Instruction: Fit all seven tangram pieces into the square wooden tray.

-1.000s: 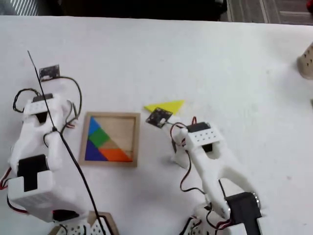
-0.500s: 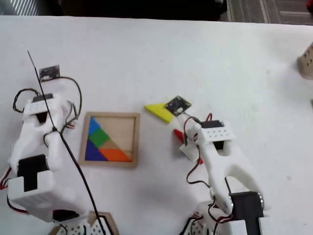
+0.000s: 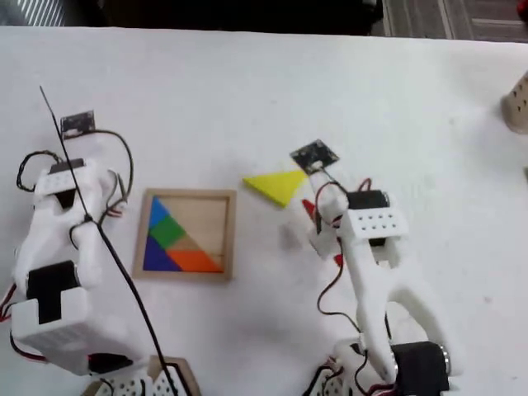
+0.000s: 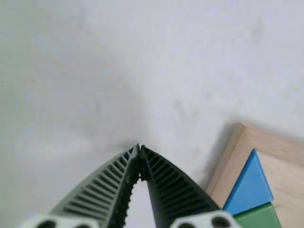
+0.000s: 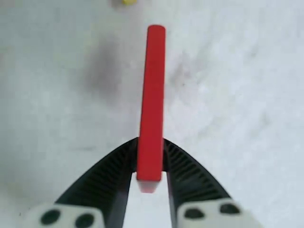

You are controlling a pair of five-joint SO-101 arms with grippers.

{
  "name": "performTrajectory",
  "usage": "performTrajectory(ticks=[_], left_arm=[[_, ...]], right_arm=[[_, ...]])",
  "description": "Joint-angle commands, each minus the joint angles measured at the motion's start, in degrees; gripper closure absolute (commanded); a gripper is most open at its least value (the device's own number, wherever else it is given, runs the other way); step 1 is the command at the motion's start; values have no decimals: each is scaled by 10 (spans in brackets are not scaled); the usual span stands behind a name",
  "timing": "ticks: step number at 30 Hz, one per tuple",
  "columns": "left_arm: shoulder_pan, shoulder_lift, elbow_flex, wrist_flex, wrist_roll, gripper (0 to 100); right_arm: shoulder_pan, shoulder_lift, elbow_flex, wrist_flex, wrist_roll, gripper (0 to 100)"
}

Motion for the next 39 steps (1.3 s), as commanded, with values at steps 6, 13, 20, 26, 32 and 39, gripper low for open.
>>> performTrajectory(ticks=[6,13,20,26,32,39], left_arm=[[-9,-107,65,-52,4,973],[-10,-117,75,-59,4,973],[-33,-117,73,-59,5,973],[-30,-118,72,-60,6,973],[-30,-118,72,-70,6,973],[-33,-118,73,-70,7,973]], right_arm=[[-159,-25,-96,37,-56,981],[-240,-23,-123,-1,-13,981],[-267,81,-125,-136,89,981],[-267,157,-137,-244,147,981],[-268,230,-225,-242,154,981],[-300,367,-353,-194,220,981]])
